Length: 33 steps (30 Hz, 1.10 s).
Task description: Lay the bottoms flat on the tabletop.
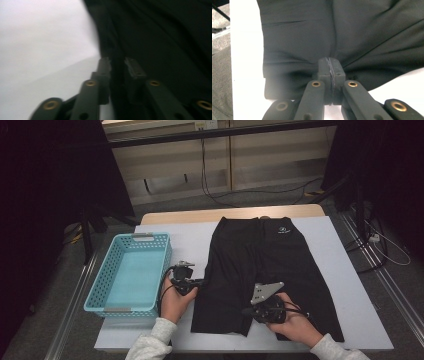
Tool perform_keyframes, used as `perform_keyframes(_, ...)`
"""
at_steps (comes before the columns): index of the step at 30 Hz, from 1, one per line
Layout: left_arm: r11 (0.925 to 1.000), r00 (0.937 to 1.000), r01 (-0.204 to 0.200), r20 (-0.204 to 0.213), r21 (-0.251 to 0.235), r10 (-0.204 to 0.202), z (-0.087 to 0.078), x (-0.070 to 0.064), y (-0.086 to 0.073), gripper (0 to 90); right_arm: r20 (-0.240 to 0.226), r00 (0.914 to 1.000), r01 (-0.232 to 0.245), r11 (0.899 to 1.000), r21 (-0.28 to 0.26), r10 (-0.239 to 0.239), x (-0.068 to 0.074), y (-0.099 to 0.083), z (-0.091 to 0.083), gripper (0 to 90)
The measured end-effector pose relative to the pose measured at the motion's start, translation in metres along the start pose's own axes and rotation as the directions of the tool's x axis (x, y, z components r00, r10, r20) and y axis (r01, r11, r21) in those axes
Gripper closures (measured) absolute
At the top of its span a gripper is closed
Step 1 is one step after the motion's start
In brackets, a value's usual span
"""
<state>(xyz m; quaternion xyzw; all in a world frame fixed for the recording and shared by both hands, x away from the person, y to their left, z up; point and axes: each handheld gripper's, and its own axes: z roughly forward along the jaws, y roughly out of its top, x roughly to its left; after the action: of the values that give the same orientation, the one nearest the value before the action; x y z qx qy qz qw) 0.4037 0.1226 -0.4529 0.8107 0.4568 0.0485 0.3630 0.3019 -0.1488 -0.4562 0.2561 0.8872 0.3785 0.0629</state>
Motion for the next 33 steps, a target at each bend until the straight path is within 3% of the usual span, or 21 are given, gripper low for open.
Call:
perform_keyframes(1, 0.9995, 0.9996, 0.027, 0.008, 0.016, -0.027, -0.001, 0.000, 0.001, 88.4, -0.001, 1.0000, -0.002, 1.000, 0.001, 0.002, 0.000, 0.000, 0.000, 90.0)
perform_keyframes(3, 0.9992, 0.9994, 0.029, -0.020, 0.028, -0.029, -0.004, -0.001, 0.002, 89.6, -0.011, 0.9999, -0.005, 1.000, 0.002, 0.005, 0.000, 0.000, -0.001, 90.0)
perform_keyframes(5, 0.9987, 0.9989, 0.046, -0.010, 0.020, -0.046, -0.009, -0.001, 0.003, 89.8, -0.022, 0.9997, -0.006, 1.000, 0.005, 0.006, 0.001, 0.000, -0.001, 90.0)
perform_keyframes(12, 0.9981, 0.9979, 0.055, -0.037, 0.029, -0.053, -0.020, -0.001, -0.003, 89.8, -0.066, 0.9977, 0.012, 1.000, 0.012, -0.011, 0.011, 0.000, -0.002, 90.0)
perform_keyframes(16, 0.9974, 0.9975, 0.066, -0.028, 0.031, -0.065, -0.020, -0.001, -0.004, 88.9, -0.083, 0.9963, 0.023, 1.000, 0.005, -0.023, 0.018, 0.001, -0.003, 90.0)
perform_keyframes(18, 0.9994, 0.9971, 0.036, -0.068, 0.005, -0.035, -0.020, -0.001, -0.004, 76.2, -0.058, 0.9983, 0.001, 1.000, -0.022, -0.003, 0.014, 0.001, -0.004, 82.3)
perform_keyframes(20, 0.9988, 0.9983, 0.047, -0.034, -0.011, -0.047, -0.017, 0.001, -0.004, 62.1, -0.032, 0.9994, -0.017, 0.999, -0.042, 0.016, 0.008, 0.003, -0.007, 66.5)
perform_keyframes(22, 0.9995, 0.9994, 0.020, -0.029, -0.025, -0.020, -0.016, 0.001, -0.003, 51.4, 0.010, 0.9998, -0.017, 0.998, -0.065, 0.017, 0.002, 0.004, -0.012, 65.8)
perform_keyframes(24, 0.9995, 0.9997, 0.000, -0.023, -0.031, 0.000, -0.015, 0.001, -0.003, 44.0, 0.050, 0.9975, -0.045, 0.995, -0.094, 0.050, -0.005, 0.005, -0.016, 53.2)
perform_keyframes(26, 0.9990, 0.9992, -0.016, -0.038, -0.041, 0.015, -0.014, 0.002, -0.002, 33.5, 0.076, 0.9954, -0.051, 0.993, -0.106, 0.059, -0.012, 0.005, -0.020, 52.6)
perform_keyframes(28, 0.9979, 0.9975, -0.050, -0.052, -0.040, 0.048, -0.013, 0.002, -0.003, 27.8, 0.123, 0.9877, -0.079, 0.988, -0.135, 0.096, -0.022, 0.005, -0.025, 44.7)
perform_keyframes(30, 0.9982, 0.9986, -0.037, -0.039, -0.047, 0.035, -0.013, 0.002, -0.003, 24.2, 0.160, 0.9802, -0.093, 0.985, -0.146, 0.117, -0.031, 0.005, -0.028, 40.8)
perform_keyframes(31, 0.9970, 0.9971, -0.067, -0.040, -0.039, 0.065, -0.013, 0.001, -0.003, 23.7, 0.180, 0.9733, -0.114, 0.981, -0.159, 0.142, -0.035, 0.005, -0.030, 35.5)
perform_keyframes(33, 0.9972, 0.9977, -0.064, -0.028, -0.039, 0.062, -0.013, 0.001, -0.003, 22.6, 0.212, 0.9630, -0.130, 0.976, -0.174, 0.166, -0.044, 0.005, -0.033, 35.1)
